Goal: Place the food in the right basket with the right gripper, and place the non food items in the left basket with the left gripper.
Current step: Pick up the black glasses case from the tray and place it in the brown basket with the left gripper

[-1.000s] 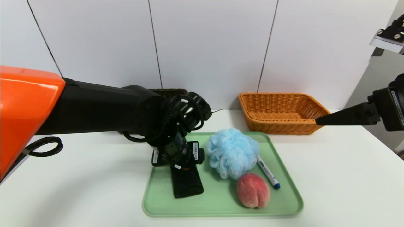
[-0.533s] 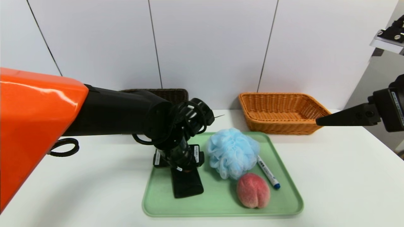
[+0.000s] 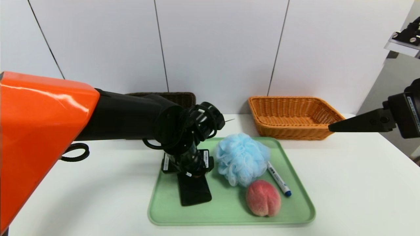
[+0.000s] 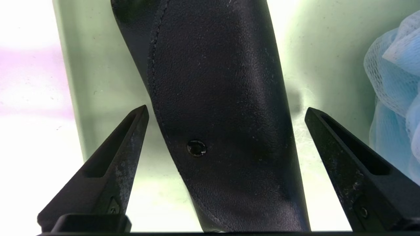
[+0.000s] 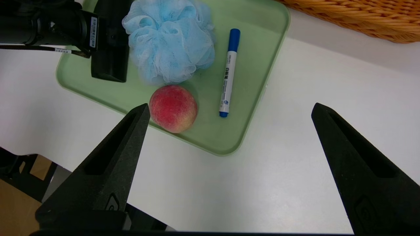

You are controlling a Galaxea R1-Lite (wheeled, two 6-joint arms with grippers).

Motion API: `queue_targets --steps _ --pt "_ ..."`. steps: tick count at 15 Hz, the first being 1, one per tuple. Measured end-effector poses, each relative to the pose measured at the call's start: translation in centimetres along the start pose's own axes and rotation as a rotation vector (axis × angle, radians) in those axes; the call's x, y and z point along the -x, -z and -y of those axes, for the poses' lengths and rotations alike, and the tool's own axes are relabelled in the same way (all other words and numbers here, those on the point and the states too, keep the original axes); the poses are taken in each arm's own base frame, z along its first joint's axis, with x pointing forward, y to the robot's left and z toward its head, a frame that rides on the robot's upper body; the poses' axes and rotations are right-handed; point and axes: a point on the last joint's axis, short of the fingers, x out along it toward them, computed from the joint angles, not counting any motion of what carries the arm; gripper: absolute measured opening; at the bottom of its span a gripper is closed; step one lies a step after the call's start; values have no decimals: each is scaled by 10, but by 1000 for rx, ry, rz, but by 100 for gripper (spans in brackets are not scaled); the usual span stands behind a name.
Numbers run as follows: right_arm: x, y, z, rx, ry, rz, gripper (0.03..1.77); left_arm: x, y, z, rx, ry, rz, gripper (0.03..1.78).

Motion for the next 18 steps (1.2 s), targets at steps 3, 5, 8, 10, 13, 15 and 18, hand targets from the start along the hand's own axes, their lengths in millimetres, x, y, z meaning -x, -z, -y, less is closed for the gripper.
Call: queue_targets --steps 3,5,8,10,13,15,18 --pt "0 2 0 -2 -16 -6 170 -4 1 1 -3 -7 -7 169" --pt "1 3 1 -5 -16 -3 170 -6 1 1 -3 -9 -10 169" --pt "3 3 1 -5 -15 1 170 -8 2 1 -3 -14 -13 169" --pt "3 3 1 -4 -15 3 170 -8 2 1 -4 -14 -16 155" --pt "4 3 0 -4 -16 6 170 -9 3 1 -7 -18 -18 108" --pt "5 3 0 -3 -17 10 170 -7 2 1 -8 -14 -16 90" --pt "6 3 0 -2 -30 13 170 0 1 0 -6 -3 -3 69"
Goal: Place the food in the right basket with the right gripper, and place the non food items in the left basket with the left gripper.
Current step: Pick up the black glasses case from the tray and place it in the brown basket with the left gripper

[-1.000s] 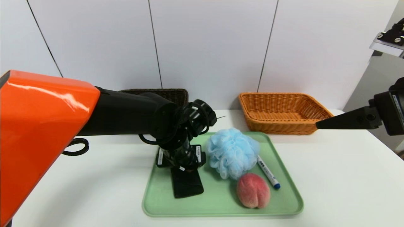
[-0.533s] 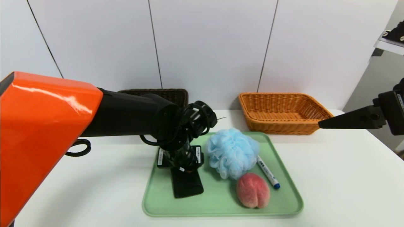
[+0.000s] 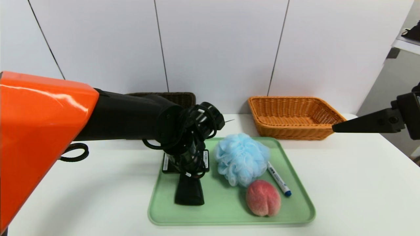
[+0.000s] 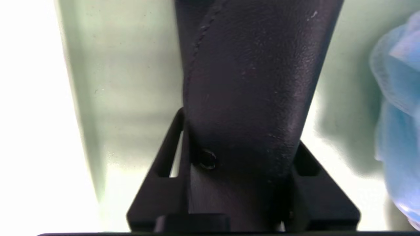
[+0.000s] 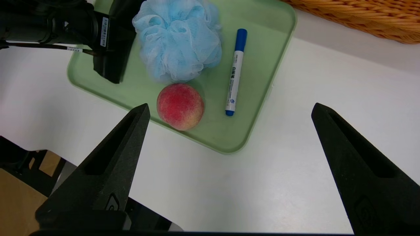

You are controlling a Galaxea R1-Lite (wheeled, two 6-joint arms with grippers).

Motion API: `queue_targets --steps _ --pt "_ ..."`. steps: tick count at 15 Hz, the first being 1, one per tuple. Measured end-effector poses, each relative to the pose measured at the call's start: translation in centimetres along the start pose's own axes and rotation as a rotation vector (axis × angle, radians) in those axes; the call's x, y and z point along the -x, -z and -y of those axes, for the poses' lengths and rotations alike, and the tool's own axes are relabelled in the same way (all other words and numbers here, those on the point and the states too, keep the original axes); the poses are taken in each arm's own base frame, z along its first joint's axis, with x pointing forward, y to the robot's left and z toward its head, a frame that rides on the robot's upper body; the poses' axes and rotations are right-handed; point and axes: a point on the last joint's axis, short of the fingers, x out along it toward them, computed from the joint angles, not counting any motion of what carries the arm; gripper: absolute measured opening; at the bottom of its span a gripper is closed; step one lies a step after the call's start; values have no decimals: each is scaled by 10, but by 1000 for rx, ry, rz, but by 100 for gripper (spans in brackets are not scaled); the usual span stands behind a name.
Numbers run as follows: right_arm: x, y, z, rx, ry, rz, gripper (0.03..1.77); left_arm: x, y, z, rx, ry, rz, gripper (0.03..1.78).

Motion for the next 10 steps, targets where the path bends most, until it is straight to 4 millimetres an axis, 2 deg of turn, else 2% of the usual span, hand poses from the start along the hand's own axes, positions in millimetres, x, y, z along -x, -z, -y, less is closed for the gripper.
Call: queue_targets --steps 5,10 --pt "1 0 0 0 -6 2 170 15 -1 -5 1 -13 26 54" --pt "2 1 0 -2 -3 4 170 68 -3 -23 5 23 83 51"
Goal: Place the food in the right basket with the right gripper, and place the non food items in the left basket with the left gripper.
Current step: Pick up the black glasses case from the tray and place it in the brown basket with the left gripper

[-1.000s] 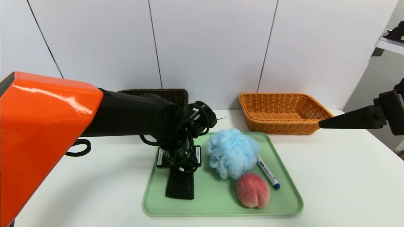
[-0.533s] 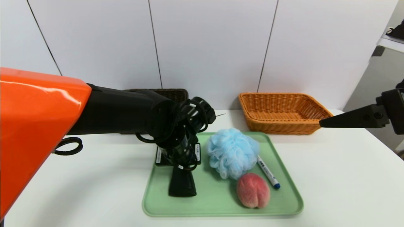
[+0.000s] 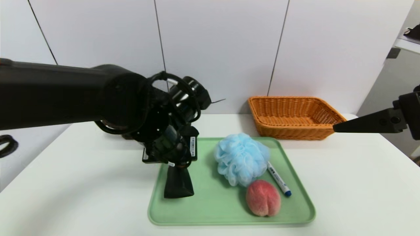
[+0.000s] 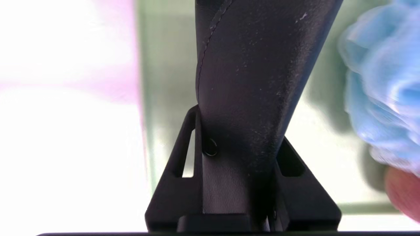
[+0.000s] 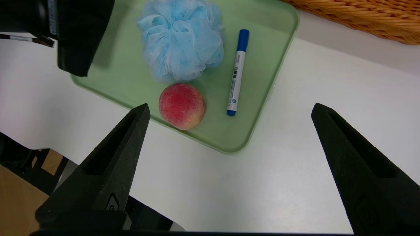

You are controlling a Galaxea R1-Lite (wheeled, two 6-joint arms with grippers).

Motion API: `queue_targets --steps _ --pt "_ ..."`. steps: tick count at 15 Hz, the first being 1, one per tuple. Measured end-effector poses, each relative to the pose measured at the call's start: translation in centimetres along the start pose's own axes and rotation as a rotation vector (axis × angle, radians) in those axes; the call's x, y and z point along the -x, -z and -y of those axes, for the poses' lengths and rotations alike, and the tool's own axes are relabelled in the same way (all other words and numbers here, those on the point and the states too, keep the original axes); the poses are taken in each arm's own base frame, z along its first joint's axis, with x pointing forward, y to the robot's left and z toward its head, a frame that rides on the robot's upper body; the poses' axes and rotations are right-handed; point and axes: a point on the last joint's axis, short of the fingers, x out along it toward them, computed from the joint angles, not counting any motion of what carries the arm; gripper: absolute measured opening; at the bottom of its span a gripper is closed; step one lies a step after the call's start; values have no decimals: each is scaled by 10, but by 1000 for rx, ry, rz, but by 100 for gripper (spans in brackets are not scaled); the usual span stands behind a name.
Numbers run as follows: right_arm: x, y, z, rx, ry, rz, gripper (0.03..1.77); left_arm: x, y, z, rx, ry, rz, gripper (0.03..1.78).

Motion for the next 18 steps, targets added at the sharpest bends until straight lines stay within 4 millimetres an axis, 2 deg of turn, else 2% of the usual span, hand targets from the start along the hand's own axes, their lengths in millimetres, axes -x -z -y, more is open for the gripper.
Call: queue_targets --steps 5,7,9,11,14,18 --pt "1 0 0 -1 1 3 170 74 -5 -26 -64 108 145 51" --pt "1 0 0 0 0 4 170 96 -12 -45 -157 110 214 51" --pt "3 0 0 1 -2 8 170 110 -25 -68 -276 67 284 50" --pt "4 0 -1 3 -3 11 170 113 -42 -92 -385 -1 321 48" --pt "7 1 -2 6 -21 18 170 105 -73 -122 -569 -95 343 48" --pt "9 3 -2 7 -27 22 170 88 -111 -142 -792 -153 378 48"
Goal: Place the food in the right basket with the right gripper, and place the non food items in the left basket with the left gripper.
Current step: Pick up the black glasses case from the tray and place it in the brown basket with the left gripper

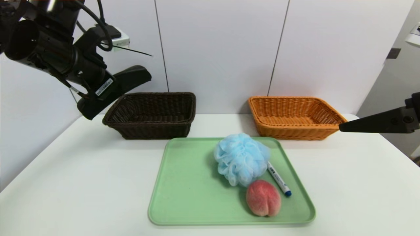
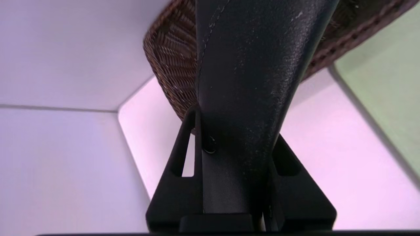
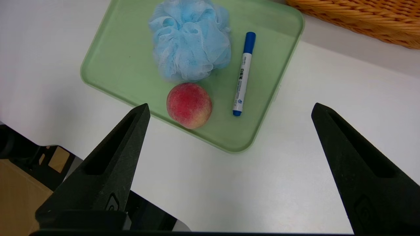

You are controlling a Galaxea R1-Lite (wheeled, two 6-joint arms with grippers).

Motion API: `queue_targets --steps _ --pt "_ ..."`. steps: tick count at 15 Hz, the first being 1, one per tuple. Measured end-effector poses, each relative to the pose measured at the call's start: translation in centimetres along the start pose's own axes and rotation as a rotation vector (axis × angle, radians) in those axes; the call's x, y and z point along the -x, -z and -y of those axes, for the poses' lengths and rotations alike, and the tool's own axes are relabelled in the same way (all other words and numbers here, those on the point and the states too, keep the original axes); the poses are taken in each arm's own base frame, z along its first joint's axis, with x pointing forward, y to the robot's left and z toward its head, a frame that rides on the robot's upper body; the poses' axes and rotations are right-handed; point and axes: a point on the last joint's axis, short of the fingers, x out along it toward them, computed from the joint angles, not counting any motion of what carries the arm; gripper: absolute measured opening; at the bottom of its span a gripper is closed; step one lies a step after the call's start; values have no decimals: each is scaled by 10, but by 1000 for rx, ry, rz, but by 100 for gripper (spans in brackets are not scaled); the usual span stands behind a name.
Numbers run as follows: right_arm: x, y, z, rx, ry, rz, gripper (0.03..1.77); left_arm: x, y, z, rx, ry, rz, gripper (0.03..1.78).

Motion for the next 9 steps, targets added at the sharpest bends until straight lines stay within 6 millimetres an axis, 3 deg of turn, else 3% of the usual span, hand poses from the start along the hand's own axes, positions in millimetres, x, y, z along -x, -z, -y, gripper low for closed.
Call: queue_targets --steps 3,9 --pt "1 0 0 1 2 5 170 -29 -2 -12 -167 2 13 48" --pt "1 1 0 -5 6 -1 170 -102 -8 -4 -406 -24 50 48"
